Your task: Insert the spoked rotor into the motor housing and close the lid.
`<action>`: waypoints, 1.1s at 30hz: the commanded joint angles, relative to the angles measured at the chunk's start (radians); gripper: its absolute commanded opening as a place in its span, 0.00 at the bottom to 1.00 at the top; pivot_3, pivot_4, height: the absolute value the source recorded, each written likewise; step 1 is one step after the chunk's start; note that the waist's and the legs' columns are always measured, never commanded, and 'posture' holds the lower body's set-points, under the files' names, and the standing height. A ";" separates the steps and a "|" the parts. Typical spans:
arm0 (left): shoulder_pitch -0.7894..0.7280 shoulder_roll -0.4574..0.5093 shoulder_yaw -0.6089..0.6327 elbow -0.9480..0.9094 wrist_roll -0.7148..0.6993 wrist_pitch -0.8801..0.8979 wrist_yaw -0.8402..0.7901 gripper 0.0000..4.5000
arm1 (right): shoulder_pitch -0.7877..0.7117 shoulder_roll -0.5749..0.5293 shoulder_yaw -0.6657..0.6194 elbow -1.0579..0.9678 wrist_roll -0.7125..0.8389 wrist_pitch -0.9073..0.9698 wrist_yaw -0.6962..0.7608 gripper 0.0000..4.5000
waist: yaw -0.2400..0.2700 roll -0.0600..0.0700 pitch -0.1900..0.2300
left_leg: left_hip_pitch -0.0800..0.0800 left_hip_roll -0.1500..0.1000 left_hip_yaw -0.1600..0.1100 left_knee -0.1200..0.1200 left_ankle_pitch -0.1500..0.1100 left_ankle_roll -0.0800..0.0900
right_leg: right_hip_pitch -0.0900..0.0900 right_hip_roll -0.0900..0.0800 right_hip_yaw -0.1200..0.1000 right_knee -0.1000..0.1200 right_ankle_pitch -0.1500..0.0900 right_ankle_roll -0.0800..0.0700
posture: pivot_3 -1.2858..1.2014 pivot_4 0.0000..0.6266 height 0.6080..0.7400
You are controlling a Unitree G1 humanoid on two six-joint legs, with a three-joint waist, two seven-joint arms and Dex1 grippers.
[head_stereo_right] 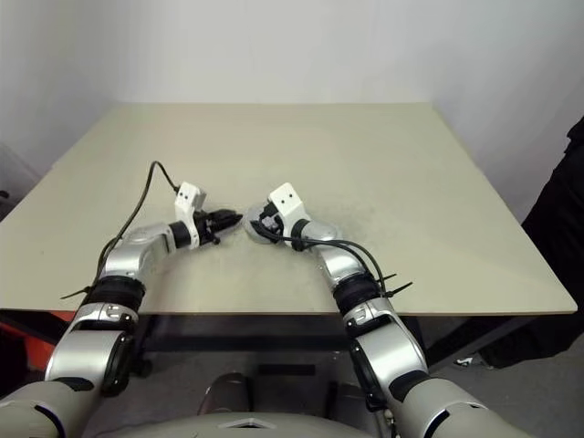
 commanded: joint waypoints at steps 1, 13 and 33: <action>-0.056 -0.022 -0.003 0.012 -0.005 0.007 0.013 0.04 | 0.020 -0.007 0.022 0.051 -0.029 0.050 -0.001 0.69 | -0.001 0.000 0.000 | 0.000 0.000 0.000 0.000 0.000 0.000 | 0.000 0.000 0.000 0.000 0.000 0.000 | 0.52 0.00 1.00; -0.044 -0.020 -0.089 0.044 0.077 0.049 0.033 0.01 | 0.013 -0.014 0.008 0.052 -0.026 0.051 -0.034 0.69 | -0.002 0.001 -0.002 | 0.006 0.000 0.000 -0.004 0.000 0.000 | 0.006 0.000 0.000 -0.005 0.000 0.000 | 0.52 0.00 1.00; 0.013 -0.020 -0.104 -0.074 0.042 0.118 -0.029 0.00 | 0.051 -0.061 -0.044 -0.273 0.080 0.137 0.068 1.00 | 0.006 0.003 -0.004 | 0.001 -0.001 0.000 -0.008 -0.001 0.001 | 0.004 0.000 0.000 -0.010 -0.001 0.001 | 0.52 0.00 1.00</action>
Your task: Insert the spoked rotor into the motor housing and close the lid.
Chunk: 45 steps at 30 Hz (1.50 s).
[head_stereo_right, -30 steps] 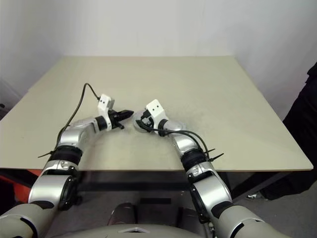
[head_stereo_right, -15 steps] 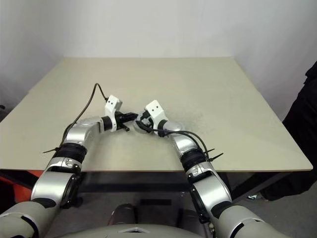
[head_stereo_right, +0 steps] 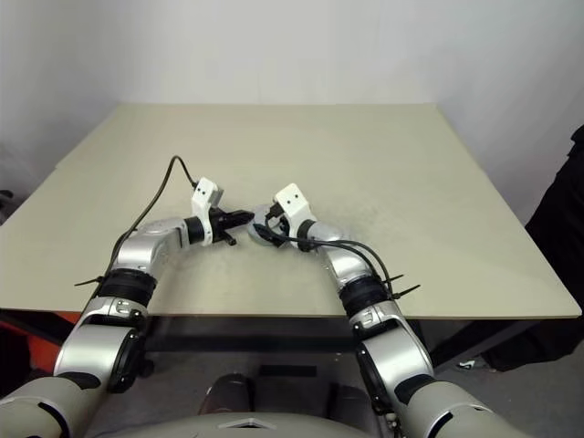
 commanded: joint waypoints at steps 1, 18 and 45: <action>0.013 -0.001 -0.030 0.001 0.010 0.016 -0.019 0.00 | 0.011 -0.021 -0.047 -0.189 0.079 0.077 0.042 1.00 | 0.001 0.000 0.000 | -0.002 0.000 0.000 0.000 0.000 0.001 | -0.001 0.000 0.000 0.000 0.001 -0.001 | 0.52 0.00 1.00; 0.028 -0.027 -0.047 -0.025 0.014 0.012 -0.031 0.00 | 0.051 0.022 -0.559 -0.388 0.450 0.958 -0.329 1.00 | 0.008 0.001 0.000 | -0.002 -0.005 0.000 -0.003 -0.001 0.002 | -0.001 -0.002 0.000 -0.001 -0.003 0.004 | 0.52 0.00 1.00; 0.033 0.023 -0.012 -0.036 0.022 -0.007 0.000 0.00 | -0.227 0.242 -0.669 0.118 0.614 0.795 -0.382 1.00 | -0.008 0.005 -0.004 | 0.001 -0.004 0.000 -0.005 0.001 -0.001 | -0.002 -0.002 0.001 0.000 -0.004 0.006 | 0.52 0.00 1.00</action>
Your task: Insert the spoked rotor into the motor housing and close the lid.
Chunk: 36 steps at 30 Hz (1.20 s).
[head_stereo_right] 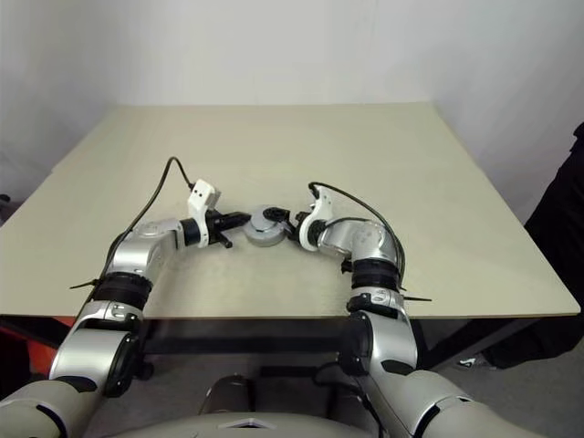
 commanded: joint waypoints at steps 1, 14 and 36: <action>0.008 0.003 -0.012 -0.010 0.002 0.010 0.003 0.00 | -0.074 0.087 0.012 0.060 0.051 -0.039 0.022 1.00 | 0.000 0.000 0.000 | -0.001 0.000 0.000 0.000 0.000 0.000 | -0.001 0.000 0.000 0.000 0.000 0.000 | 0.52 0.00 1.00; 0.015 0.008 -0.010 -0.014 0.002 -0.001 0.022 0.00 | -0.097 0.061 0.044 0.145 0.064 -0.072 0.046 0.56 | -0.019 0.000 0.000 | -0.005 0.001 0.000 0.000 0.002 -0.003 | -0.005 0.001 0.000 0.000 0.001 -0.002 | 0.52 0.00 1.00; -0.035 -0.008 0.311 -0.008 -0.299 0.171 0.102 0.00 | -0.220 -0.033 -0.206 0.162 0.277 -0.143 -0.029 0.45 | -0.018 -0.002 0.002 | -0.028 0.003 0.000 0.005 0.001 -0.002 | -0.024 0.002 -0.002 0.001 0.006 -0.010 | 0.52 0.00 1.00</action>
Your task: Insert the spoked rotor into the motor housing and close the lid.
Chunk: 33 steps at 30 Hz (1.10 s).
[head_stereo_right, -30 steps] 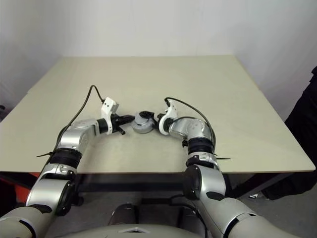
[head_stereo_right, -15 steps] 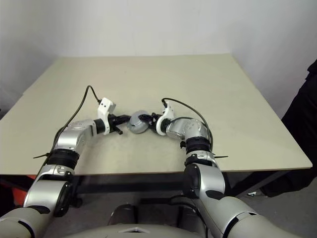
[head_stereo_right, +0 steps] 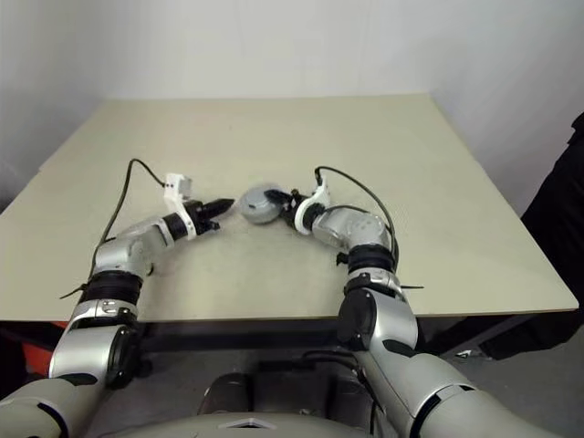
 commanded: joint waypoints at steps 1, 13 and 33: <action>-0.010 0.001 0.074 -0.051 -0.096 0.060 0.019 0.00 | -0.084 0.003 -0.046 -0.036 0.105 -0.012 0.006 0.45 | 0.000 0.000 0.000 | 0.000 0.000 0.000 0.000 0.000 0.000 | 0.000 0.000 0.000 0.000 0.000 0.000 | 0.52 0.00 1.00; 0.027 -0.072 0.364 -0.172 -0.545 0.366 0.121 0.60 | -0.148 0.076 0.014 -0.115 0.193 0.106 -0.049 0.45 | 0.012 -0.001 0.001 | -0.004 0.002 0.000 0.003 0.000 0.000 | -0.003 0.001 -0.002 0.001 0.000 -0.001 | 0.52 0.00 1.00; -0.022 -0.155 0.320 -0.169 -0.684 0.497 0.254 0.70 | -0.091 0.095 0.112 -0.240 0.188 0.149 -0.066 0.45 | 0.027 -0.005 0.003 | -0.005 0.002 -0.001 0.004 0.001 -0.001 | -0.003 0.001 -0.002 0.001 0.004 0.005 | 0.52 0.00 1.00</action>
